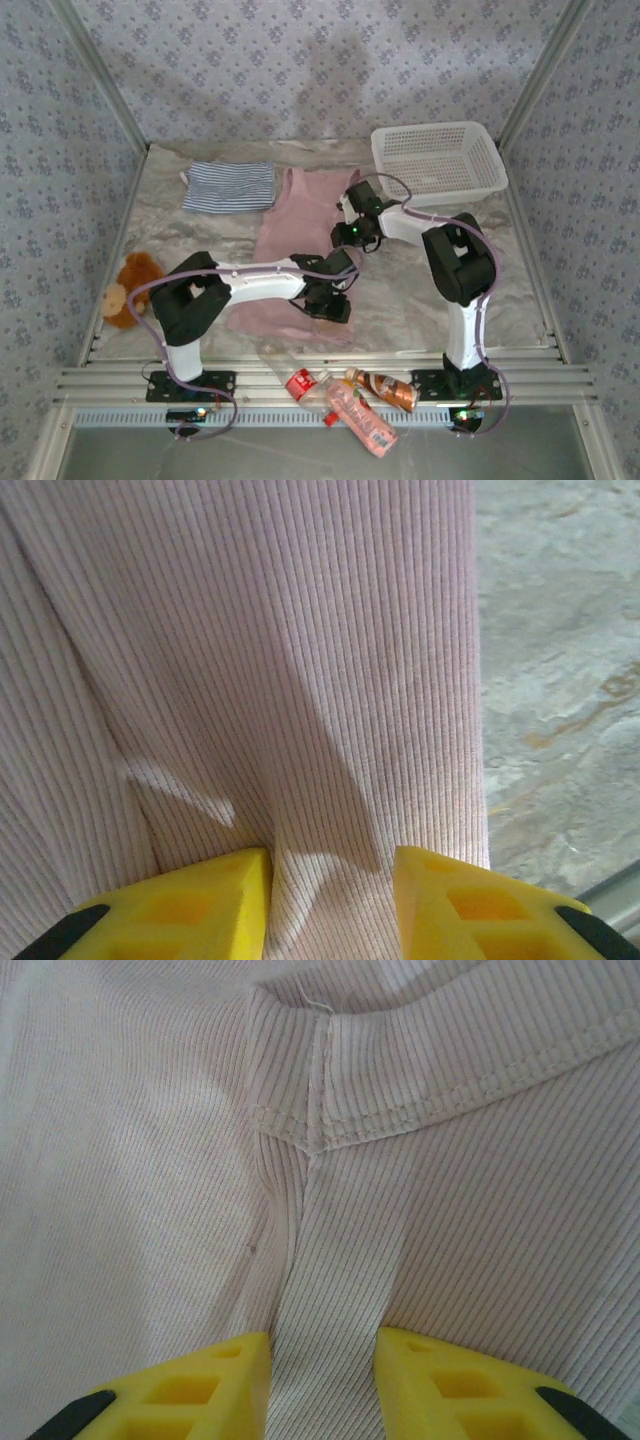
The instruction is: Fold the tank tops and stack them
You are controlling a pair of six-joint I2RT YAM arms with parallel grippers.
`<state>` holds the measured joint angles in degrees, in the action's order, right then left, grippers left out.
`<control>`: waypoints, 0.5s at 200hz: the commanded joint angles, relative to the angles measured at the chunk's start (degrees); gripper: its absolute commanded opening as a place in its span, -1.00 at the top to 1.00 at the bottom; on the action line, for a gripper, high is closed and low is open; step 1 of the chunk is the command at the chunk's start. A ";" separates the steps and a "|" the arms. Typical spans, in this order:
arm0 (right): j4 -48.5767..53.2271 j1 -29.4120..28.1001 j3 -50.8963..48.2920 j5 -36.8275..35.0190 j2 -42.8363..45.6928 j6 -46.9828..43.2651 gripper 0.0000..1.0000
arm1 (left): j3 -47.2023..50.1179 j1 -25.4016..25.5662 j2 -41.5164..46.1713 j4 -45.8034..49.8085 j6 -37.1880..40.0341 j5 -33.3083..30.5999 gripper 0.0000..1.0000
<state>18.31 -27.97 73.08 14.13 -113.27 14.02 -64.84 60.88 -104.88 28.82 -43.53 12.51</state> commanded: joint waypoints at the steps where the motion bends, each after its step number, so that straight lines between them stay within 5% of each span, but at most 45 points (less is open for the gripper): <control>1: 5.05 1.88 -1.56 -4.75 0.81 -2.41 0.27 | -2.86 1.17 -2.42 0.25 -0.86 2.60 0.21; 53: 6.85 3.41 1.98 -5.93 1.24 -5.72 0.24 | -8.20 0.65 0.63 5.13 0.09 0.76 0.08; 100: 4.67 0.89 7.96 -1.85 2.48 -1.17 0.08 | -1.47 -4.66 10.91 14.33 -0.21 -5.46 0.05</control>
<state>22.96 -25.45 76.93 10.33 -112.64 10.22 -70.59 60.05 -101.25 35.07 -43.55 11.68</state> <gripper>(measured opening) 0.437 0.472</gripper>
